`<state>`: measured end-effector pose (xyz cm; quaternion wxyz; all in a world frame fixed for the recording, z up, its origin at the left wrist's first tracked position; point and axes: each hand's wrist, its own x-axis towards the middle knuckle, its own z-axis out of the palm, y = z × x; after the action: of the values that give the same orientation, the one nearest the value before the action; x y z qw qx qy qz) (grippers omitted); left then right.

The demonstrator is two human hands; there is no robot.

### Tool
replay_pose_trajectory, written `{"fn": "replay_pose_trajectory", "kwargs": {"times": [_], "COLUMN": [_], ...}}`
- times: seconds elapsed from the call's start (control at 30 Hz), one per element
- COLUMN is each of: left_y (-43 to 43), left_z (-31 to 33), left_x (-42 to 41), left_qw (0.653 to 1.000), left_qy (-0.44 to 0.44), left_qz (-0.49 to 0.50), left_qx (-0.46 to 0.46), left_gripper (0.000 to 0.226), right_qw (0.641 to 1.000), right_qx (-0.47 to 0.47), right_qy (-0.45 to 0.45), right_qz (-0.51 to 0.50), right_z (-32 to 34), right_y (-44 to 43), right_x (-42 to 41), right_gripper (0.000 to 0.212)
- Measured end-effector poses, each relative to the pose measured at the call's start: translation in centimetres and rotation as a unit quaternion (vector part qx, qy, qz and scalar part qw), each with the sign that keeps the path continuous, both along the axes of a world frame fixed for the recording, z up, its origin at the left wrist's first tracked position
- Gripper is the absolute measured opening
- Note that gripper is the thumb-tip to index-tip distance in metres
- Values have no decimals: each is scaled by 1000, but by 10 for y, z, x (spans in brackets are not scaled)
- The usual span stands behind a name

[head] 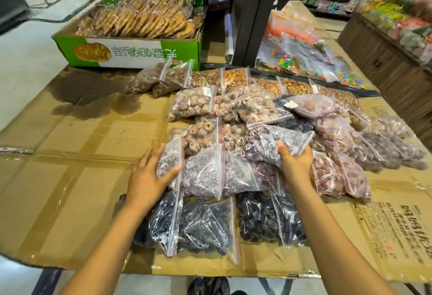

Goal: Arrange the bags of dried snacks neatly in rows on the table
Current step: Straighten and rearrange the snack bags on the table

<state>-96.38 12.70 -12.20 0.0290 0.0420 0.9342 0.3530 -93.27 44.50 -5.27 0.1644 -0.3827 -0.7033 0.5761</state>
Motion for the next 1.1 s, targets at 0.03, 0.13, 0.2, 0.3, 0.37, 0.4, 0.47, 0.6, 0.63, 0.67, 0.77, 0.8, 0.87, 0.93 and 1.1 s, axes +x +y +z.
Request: {"fn": "replay_pose_trajectory", "kwargs": {"times": [0.03, 0.13, 0.2, 0.3, 0.37, 0.4, 0.47, 0.6, 0.63, 0.67, 0.77, 0.8, 0.87, 0.93, 1.1], "left_y": [-3, -9, -7, 4, 16, 21, 24, -2, -13, -27, -71, -85, -112, -136, -159], "left_z": [0, 1, 7, 30, 57, 73, 94, 108, 108, 105, 87, 81, 75, 65, 24], "left_x": [1, -1, -3, 3, 10, 13, 16, 5, 1, -3, -26, -34, -48, -57, -74], "left_qw": [1000, 999, 999, 993, 977, 966, 930, 745, 698, 662, 653, 669, 686, 700, 759], "left_qy": [-1, -14, -43, -41, -25, -39, -107, -302, -343, -372, -396, -394, -378, -337, -318], "left_qz": [-10, -29, -10, 55, 76, 76, 53, 6, -12, -28, -36, -32, -32, -11, -9], "left_qx": [-2, -7, -1, 101, 195, 244, 349, 595, 629, 650, 644, 629, 621, 629, 568], "left_gripper": [80, 77, 79, 96, 96, 96, 101, 89, 81, 71, 76, 82, 58, 19, 39], "right_qw": [1000, 999, 996, 985, 975, 969, 953, 947, 947, 949, 961, 968, 980, 984, 981], "right_qx": [-5, -17, -25, -22, -60, -83, -145, -154, -148, -137, -92, -52, 30, 120, 172], "right_qy": [9, 51, 81, 113, 135, 144, 158, 101, 96, 93, 65, 42, 13, -22, -92], "right_qz": [-8, 3, 41, 126, 164, 183, 216, 263, 267, 268, 253, 242, 197, 126, 4], "right_z": [4, 22, 39, 60, 72, 75, 76, 68, 67, 64, 60, 57, 46, 26, -8], "right_y": [-2, -14, -26, -49, -66, -75, -99, -157, -171, -183, -223, -233, -252, -263, -278], "right_x": [0, 2, 7, 15, 21, 23, 26, 19, 16, 12, -2, -5, -13, -12, 18], "right_gripper": [91, 86, 65, 27, 28, 31, 42, 86, 80, 60, 28, 25, 17, 26, 83]}}
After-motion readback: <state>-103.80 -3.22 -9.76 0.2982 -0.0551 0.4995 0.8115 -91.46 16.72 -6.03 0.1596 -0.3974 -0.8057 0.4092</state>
